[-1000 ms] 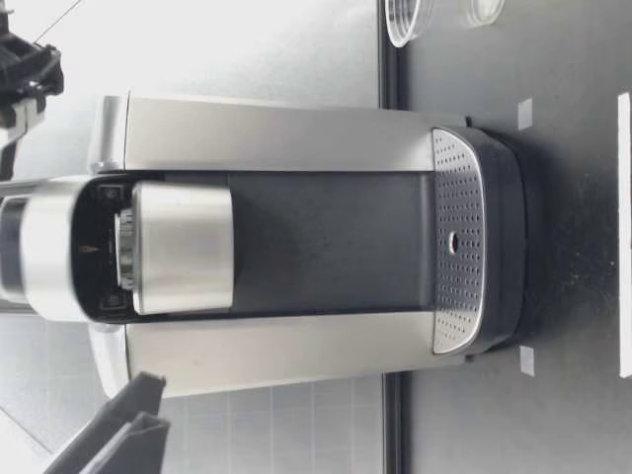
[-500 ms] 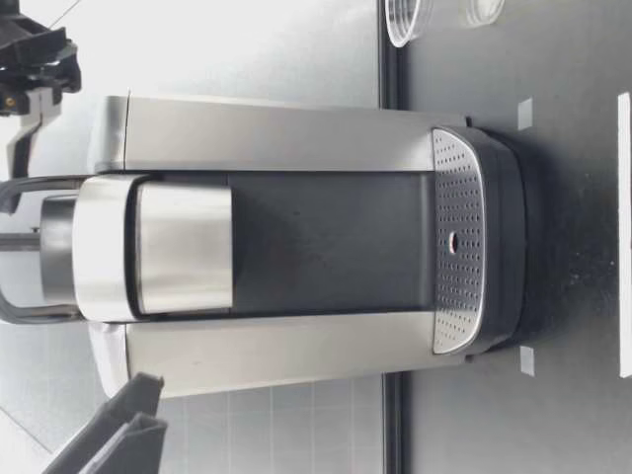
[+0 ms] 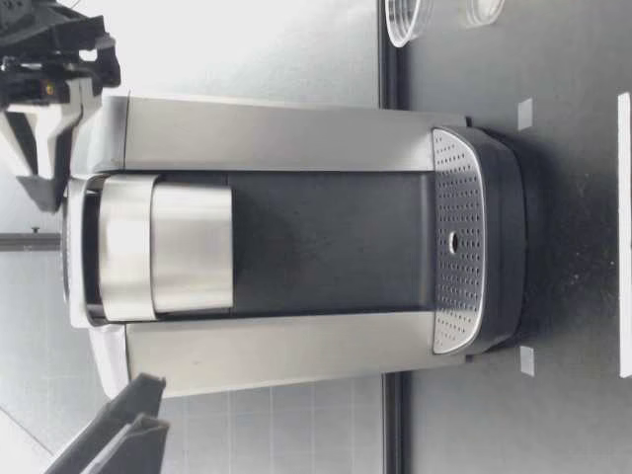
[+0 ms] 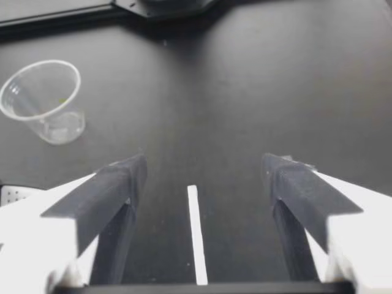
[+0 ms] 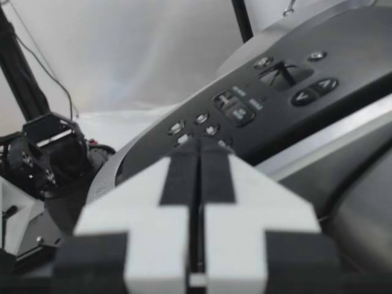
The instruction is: Place the coffee capsule inside the capsule container, then place the cup onto the center of the cup tray, then push the 'Hot Water' and 'Travel Mug' buttons.
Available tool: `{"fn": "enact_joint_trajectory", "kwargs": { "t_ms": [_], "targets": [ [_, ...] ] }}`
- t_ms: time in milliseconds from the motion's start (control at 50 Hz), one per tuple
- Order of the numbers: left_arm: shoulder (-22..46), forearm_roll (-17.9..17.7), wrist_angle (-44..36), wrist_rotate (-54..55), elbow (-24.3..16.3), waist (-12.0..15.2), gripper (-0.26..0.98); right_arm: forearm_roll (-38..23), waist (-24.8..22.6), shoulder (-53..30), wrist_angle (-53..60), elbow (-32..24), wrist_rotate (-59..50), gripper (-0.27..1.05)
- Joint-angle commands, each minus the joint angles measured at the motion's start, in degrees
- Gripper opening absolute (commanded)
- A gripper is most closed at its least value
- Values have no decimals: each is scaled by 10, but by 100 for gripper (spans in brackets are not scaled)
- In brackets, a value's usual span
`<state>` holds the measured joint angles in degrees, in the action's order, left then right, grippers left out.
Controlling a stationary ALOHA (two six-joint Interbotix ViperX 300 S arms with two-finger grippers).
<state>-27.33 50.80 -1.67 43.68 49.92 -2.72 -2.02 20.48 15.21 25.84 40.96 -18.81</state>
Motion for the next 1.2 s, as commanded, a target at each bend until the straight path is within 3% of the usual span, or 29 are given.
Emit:
{"fn": "enact_joint_trajectory", "kwargs": {
  "t_ms": [0, 200, 380, 720, 920, 1180],
  "targets": [
    [-4, -1, -3, 0, -7, 0, 62, 1, 2, 6, 5, -2, -4, 7],
    [-4, -1, -3, 0, -7, 0, 62, 4, 2, 47, 13, 17, -25, 7],
    [-5, -2, -4, 1, -7, 0, 62, 27, 3, 108, -32, 83, -66, 7],
    [-10, -9, -4, 1, -4, 0, 62, 52, 52, 247, -279, 191, -156, 7],
    [-10, -11, -4, 1, -4, 0, 62, 53, 75, 268, -364, 236, -230, 8],
    [-9, -14, -15, 0, 1, 0, 62, 51, 93, 276, -373, 296, -323, 8]
  ]
}}
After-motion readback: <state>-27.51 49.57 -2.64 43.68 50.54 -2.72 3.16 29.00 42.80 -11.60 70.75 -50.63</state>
